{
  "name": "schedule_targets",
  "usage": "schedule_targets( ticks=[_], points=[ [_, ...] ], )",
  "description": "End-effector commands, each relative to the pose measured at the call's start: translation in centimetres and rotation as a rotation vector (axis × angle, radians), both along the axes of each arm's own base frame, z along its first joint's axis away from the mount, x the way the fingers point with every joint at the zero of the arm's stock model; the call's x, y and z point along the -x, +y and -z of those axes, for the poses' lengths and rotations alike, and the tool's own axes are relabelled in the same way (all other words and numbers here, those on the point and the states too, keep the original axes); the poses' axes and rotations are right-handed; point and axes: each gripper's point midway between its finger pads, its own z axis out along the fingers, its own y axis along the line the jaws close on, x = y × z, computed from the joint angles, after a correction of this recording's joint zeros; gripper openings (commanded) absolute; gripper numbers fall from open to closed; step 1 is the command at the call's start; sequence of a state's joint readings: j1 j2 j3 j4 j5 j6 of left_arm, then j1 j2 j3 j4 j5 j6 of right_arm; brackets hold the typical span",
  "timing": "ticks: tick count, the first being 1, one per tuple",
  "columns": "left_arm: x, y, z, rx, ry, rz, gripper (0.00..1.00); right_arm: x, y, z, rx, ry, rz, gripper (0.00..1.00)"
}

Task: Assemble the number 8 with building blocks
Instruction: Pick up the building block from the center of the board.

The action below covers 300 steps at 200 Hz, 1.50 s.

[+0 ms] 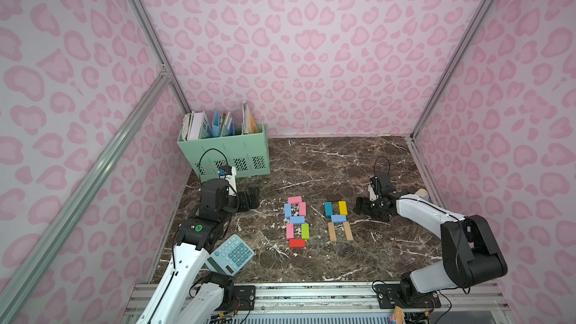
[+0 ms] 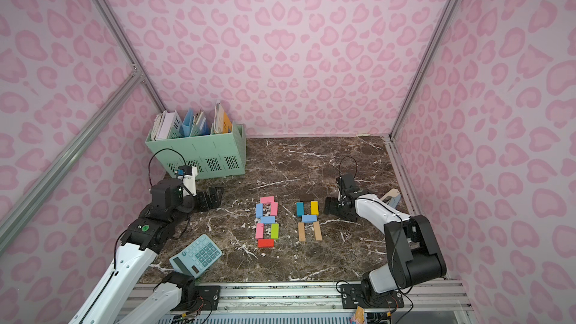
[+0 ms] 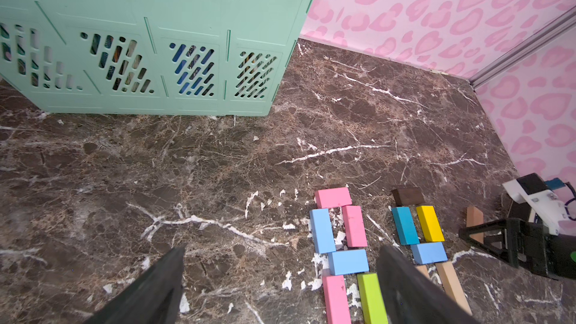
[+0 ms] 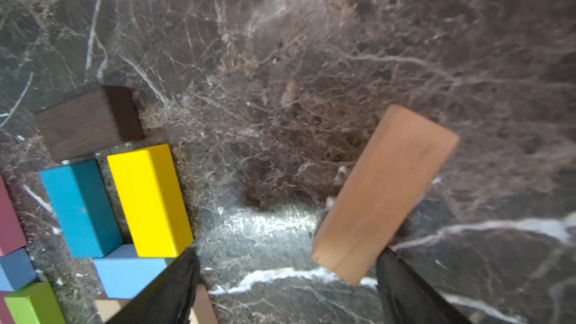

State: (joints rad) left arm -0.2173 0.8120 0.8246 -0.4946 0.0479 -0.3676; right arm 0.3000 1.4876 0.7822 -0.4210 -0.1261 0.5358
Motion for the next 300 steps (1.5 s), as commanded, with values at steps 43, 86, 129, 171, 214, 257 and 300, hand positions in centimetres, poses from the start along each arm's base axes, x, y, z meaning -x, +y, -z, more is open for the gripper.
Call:
schedule_targets(
  ticks=[43, 86, 129, 171, 214, 257, 300],
  points=[
    [-0.3, -0.2, -0.7, 0.002, -0.025, 0.01, 0.98, -0.9, 1.5, -0.7, -0.013, -0.011, -0.026, 0.88],
    [-0.3, -0.2, -0.8, 0.004, -0.026, 0.012, 0.98, -0.9, -2.4, -1.7, 0.204, -0.008, 0.045, 0.91],
    [-0.2, -0.3, -0.8, 0.005, -0.026, 0.014, 0.98, -0.8, -4.5, -0.9, 0.327, 0.019, 0.057, 0.95],
    [-0.3, -0.3, -0.9, 0.004, -0.029, 0.015, 0.98, -1.7, -4.3, 0.0, 0.302, 0.019, 0.025, 0.97],
    [-0.2, -0.2, -0.8, 0.002, -0.025, 0.015, 0.99, -2.4, -3.7, 0.5, 0.253, 0.021, 0.012, 0.97],
    [-0.3, -0.3, -0.7, 0.002, -0.024, 0.016, 0.98, -2.3, -3.9, 1.2, 0.235, 0.04, 0.037, 0.95],
    [-0.2, -0.3, -0.7, 0.001, -0.022, 0.016, 0.98, -2.2, -3.9, 1.3, 0.206, 0.048, 0.091, 0.92]
  ],
)
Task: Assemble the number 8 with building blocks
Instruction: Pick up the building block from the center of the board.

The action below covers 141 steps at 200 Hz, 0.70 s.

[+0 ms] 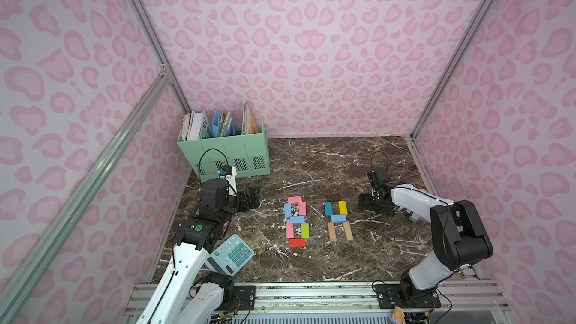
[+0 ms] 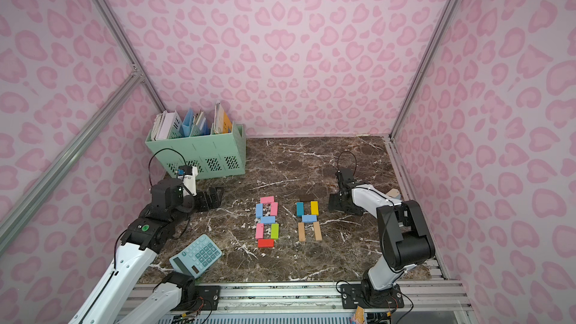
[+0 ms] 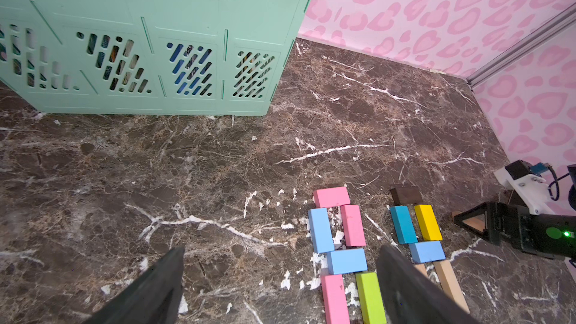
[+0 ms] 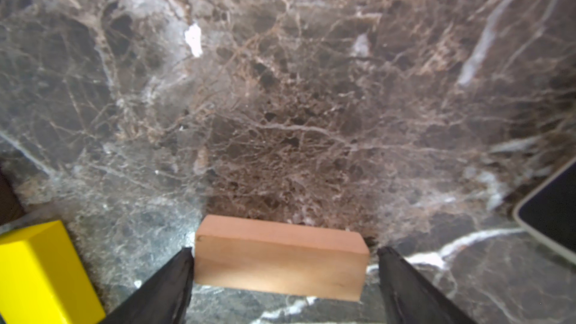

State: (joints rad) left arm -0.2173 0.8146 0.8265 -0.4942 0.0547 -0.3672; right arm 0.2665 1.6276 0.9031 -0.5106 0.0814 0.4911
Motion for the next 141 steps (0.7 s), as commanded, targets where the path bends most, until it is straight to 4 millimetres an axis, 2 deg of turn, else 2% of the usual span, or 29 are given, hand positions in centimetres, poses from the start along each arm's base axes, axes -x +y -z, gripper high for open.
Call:
schedule_targets(
  ticks=[1, 47, 94, 141],
  points=[
    [-0.2, -0.1, -0.7, -0.002, -0.023, 0.01, 0.99, 0.0, 0.2, 0.0, -0.026, 0.0, 0.035, 0.92],
    [-0.3, -0.2, -0.7, 0.0, -0.026, 0.013, 0.99, 0.2, 0.0, 0.8, -0.02, 0.017, 0.085, 0.86],
    [-0.2, -0.1, -0.7, -0.001, -0.025, 0.011, 0.99, 0.2, 0.0, 1.1, -0.017, 0.018, 0.084, 0.64],
    [-0.2, -0.2, -0.7, -0.001, -0.024, 0.012, 0.98, -0.1, 0.5, 0.5, -0.029, -0.004, 0.061, 0.55]
  ],
)
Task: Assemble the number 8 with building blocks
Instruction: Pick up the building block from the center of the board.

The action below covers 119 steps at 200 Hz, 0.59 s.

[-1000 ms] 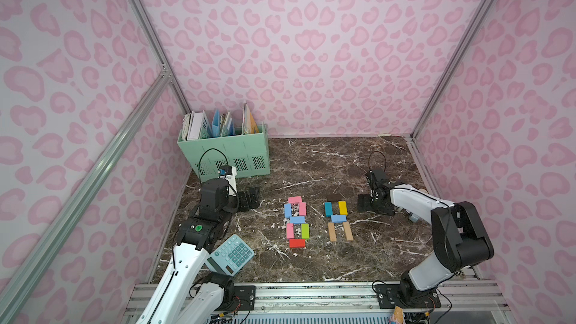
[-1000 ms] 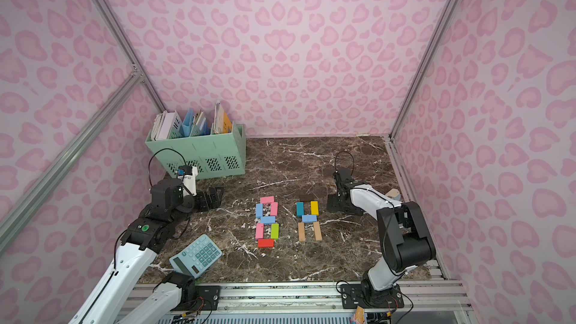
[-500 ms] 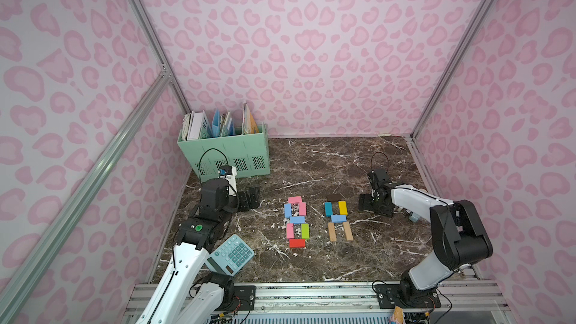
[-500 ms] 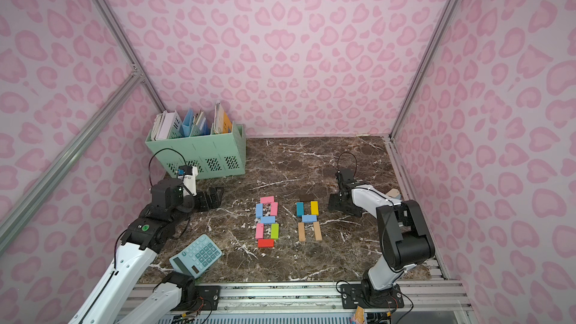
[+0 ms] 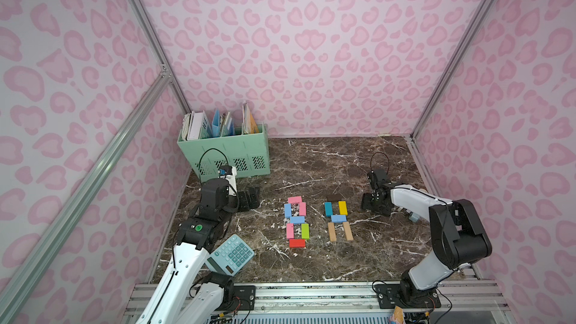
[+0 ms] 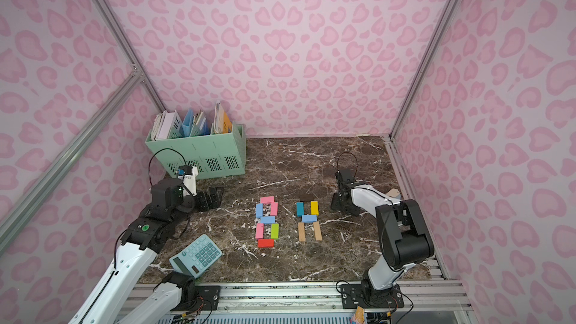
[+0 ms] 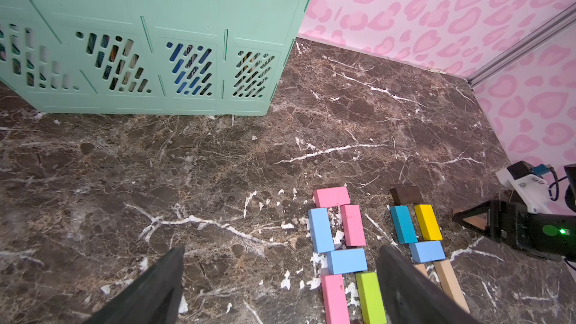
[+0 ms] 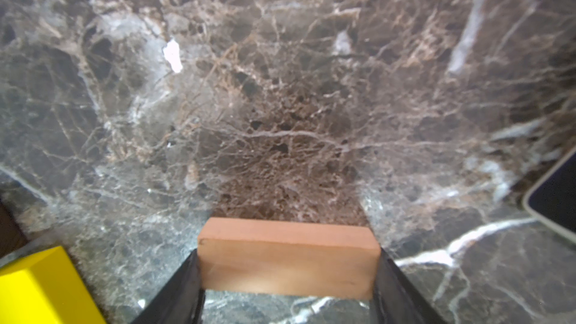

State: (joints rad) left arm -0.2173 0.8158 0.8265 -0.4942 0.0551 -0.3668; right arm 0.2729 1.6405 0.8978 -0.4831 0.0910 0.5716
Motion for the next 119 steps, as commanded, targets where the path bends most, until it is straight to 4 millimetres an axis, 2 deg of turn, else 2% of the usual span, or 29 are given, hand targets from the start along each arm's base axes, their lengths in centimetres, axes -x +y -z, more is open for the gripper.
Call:
schedule_targets(
  ticks=[1, 76, 100, 119],
  points=[
    [-0.2, -0.2, -0.8, 0.0, -0.026, 0.011, 0.98, 0.2, 0.4, 0.1, -0.013, 0.008, -0.014, 0.54],
    [-0.2, -0.1, -0.8, -0.001, -0.027, 0.011, 0.98, 0.1, 0.6, -0.6, -0.019, -0.011, -0.031, 0.51],
    [-0.2, -0.1, -0.7, -0.001, -0.026, 0.011, 0.98, 0.4, 1.4, -1.9, -0.024, -0.036, -0.058, 0.5],
    [-0.2, -0.1, -0.8, -0.001, -0.027, 0.011, 0.98, 1.4, 2.4, -3.2, -0.021, -0.05, -0.101, 0.5]
  ],
)
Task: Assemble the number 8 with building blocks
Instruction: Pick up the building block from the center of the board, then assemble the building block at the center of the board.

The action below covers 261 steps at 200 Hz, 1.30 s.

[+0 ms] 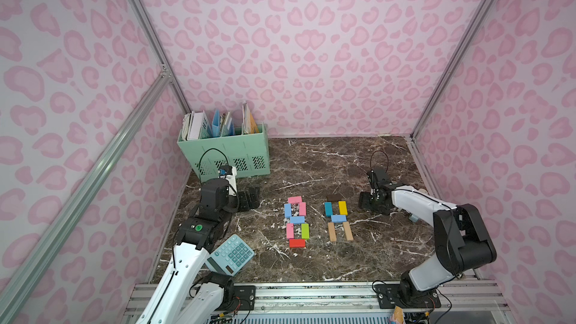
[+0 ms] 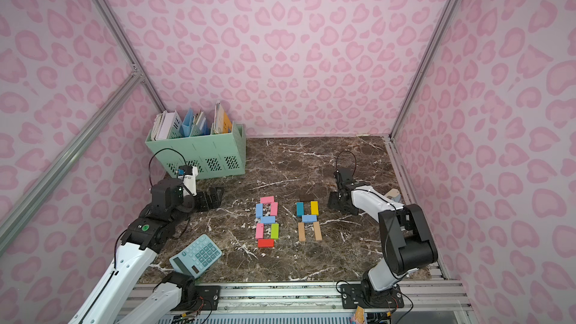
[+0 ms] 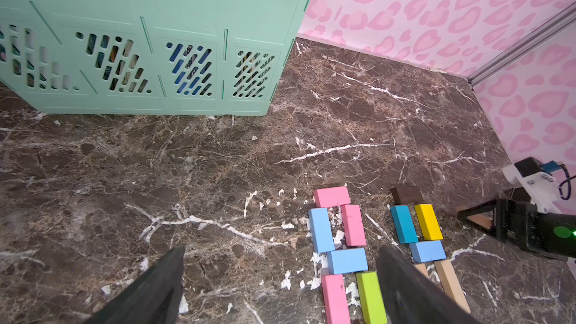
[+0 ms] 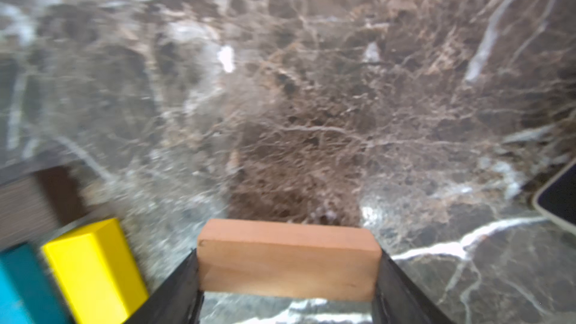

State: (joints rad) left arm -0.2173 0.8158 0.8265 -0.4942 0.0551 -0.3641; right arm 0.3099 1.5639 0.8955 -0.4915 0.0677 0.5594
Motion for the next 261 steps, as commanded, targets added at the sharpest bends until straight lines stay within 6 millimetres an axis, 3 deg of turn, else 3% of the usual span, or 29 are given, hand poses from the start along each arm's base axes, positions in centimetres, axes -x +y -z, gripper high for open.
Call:
schedule_targets(
  ticks=[1, 56, 95, 134, 181, 261],
  points=[
    [-0.2, -0.1, -0.8, 0.001, -0.026, 0.01, 0.99, 1.5, 0.9, -1.1, 0.017, 0.006, -0.048, 0.5],
    [-0.2, -0.1, -0.7, 0.0, -0.026, 0.01, 0.98, 7.9, 6.4, -3.5, -0.03, -0.018, -0.216, 0.48],
    [-0.2, -0.2, -0.8, 0.002, -0.027, 0.011, 0.98, 13.6, 9.8, -2.7, -0.073, 0.01, -0.338, 0.47],
    [-0.2, -0.2, -0.7, 0.002, -0.024, 0.011, 0.99, 17.3, 10.6, -1.0, -0.045, 0.055, -0.405, 0.47],
    [-0.3, -0.2, -0.7, 0.002, -0.022, 0.012, 0.98, 19.1, 10.8, 0.8, -0.047, 0.092, -0.423, 0.46],
    [-0.3, -0.2, -0.6, 0.0, -0.019, 0.013, 0.99, 18.0, 11.8, 2.4, 0.0, 0.096, -0.44, 0.47]
  ],
)
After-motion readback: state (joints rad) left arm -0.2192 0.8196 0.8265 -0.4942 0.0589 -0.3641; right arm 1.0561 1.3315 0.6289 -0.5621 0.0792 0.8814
